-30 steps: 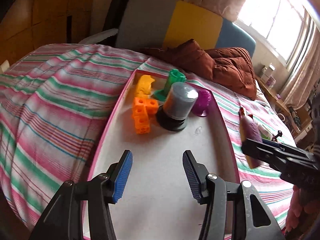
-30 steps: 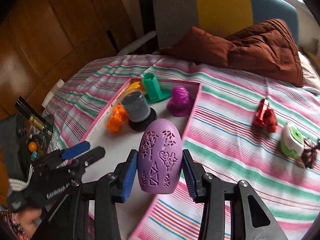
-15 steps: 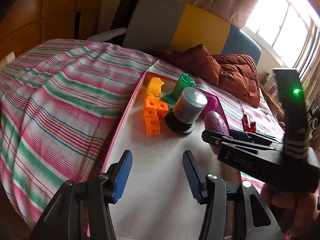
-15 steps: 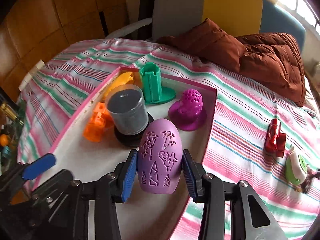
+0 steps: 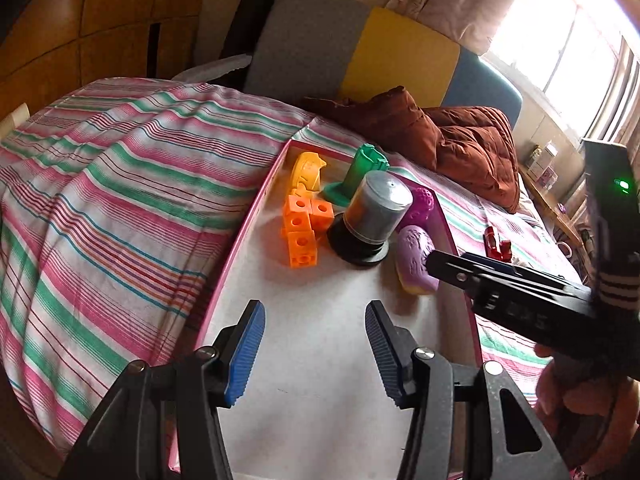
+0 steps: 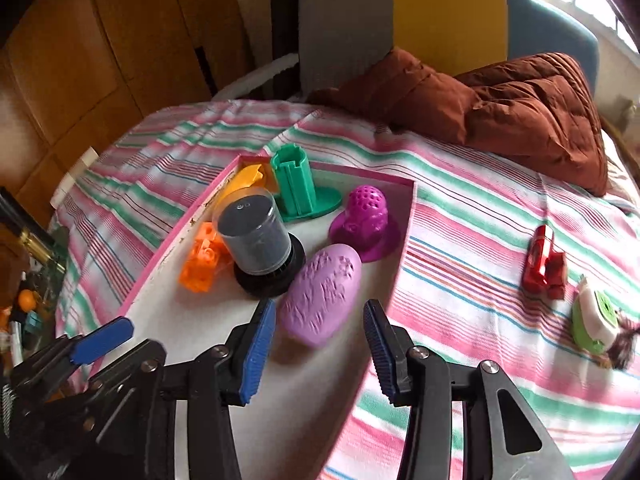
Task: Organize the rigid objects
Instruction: 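Lower the lavender egg into the tray and open the right gripper, then move the right gripper to the dark brown ornament and close on it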
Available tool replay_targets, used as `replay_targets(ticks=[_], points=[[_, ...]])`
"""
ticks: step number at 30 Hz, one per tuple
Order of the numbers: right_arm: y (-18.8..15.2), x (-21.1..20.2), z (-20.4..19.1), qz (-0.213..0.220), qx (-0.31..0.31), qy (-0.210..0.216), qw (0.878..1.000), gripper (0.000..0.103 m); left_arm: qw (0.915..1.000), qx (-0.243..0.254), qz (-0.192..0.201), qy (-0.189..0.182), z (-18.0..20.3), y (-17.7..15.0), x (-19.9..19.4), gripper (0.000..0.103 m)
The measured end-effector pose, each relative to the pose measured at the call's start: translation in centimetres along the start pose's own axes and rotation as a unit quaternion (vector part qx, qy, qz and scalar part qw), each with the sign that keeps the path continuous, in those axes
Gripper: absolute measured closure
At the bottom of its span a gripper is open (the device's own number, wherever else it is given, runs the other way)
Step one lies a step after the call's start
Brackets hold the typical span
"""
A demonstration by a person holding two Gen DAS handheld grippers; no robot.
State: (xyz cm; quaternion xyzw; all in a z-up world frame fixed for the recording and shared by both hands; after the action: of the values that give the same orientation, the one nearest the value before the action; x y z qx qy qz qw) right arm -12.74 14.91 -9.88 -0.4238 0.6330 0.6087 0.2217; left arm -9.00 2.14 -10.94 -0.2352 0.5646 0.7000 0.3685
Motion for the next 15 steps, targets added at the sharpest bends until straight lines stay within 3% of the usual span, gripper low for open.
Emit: replay_targets(ticks=[7,15], points=[[-1.1,-2.8,2.6,0.025,0.048,0.0,0.999,0.056,0.9995,0.017,0.0,-0.025,1.6,-0.4,-0.3,0.05],[-3.8,-3.5,5.8,0.012,0.066,-0.024,0.997,0.056,0.9982,0.046,0.005,-0.038,3.8,-0.9,-0.9,0.05]])
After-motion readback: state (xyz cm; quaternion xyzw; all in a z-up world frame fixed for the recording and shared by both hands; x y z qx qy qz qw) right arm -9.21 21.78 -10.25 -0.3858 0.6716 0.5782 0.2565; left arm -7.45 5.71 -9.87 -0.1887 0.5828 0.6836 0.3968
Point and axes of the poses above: each gripper's, at about its wrist camera, not at the fingertips, and x roughly the way its jaws point, z to its right, y to its top, the point moved 9 cm from there along x, roughly the way its jaws point, and after that the axes turned 2 degrees about x, right-handed, at the moved point
